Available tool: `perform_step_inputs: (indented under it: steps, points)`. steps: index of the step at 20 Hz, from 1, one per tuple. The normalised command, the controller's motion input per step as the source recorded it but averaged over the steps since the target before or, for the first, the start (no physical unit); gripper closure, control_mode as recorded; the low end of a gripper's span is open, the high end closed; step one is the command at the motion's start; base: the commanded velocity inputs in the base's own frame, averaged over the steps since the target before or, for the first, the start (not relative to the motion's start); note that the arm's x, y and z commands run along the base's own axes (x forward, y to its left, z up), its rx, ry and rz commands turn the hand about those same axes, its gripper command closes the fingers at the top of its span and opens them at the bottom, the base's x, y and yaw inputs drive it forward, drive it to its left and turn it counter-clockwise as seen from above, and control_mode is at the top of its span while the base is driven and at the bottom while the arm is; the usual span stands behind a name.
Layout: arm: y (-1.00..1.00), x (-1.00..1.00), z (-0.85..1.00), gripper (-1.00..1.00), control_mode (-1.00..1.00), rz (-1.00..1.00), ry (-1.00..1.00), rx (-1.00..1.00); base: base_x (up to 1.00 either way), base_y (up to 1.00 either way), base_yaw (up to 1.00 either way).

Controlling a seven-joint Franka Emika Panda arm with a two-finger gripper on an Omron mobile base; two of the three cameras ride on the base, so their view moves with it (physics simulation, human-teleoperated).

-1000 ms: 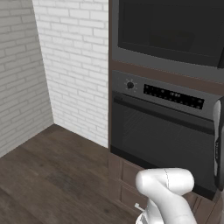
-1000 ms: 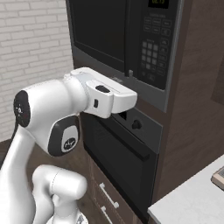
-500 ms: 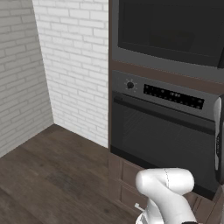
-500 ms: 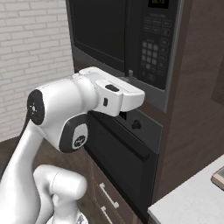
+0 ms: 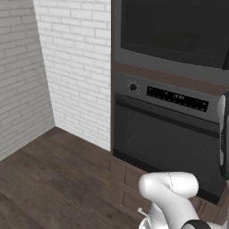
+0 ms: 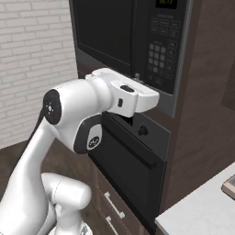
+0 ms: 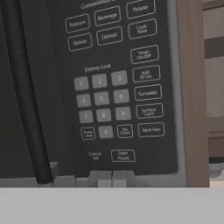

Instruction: Pick the squash from the sink and place it in the bowl. Then pick the bowl and place it in the microwave. Then close the microwave door and press the start button.

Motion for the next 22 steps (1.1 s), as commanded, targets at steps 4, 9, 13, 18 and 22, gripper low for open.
perform_step_inputs:
  steps: [4,9,13,18,22]
  points:
    - [-0.18,0.11,-0.02,1.0,-1.0,0.0,0.0,0.0,0.0,0.0,0.0]
    - [-0.05,0.14,-0.03,1.0,-1.0,0.0,0.0,0.0,0.0,0.0,0.0]
    - [-0.02,0.19,-0.03,1.0,-1.0,0.0,0.0,0.0,0.0,0.0,0.0]
    - [-0.16,0.1,-0.05,1.0,-1.0,0.0,0.0,0.0,0.0,0.0,0.0]
    - [-0.13,0.08,-0.04,1.0,-1.0,0.0,0.0,0.0,0.0,0.0,0.0]
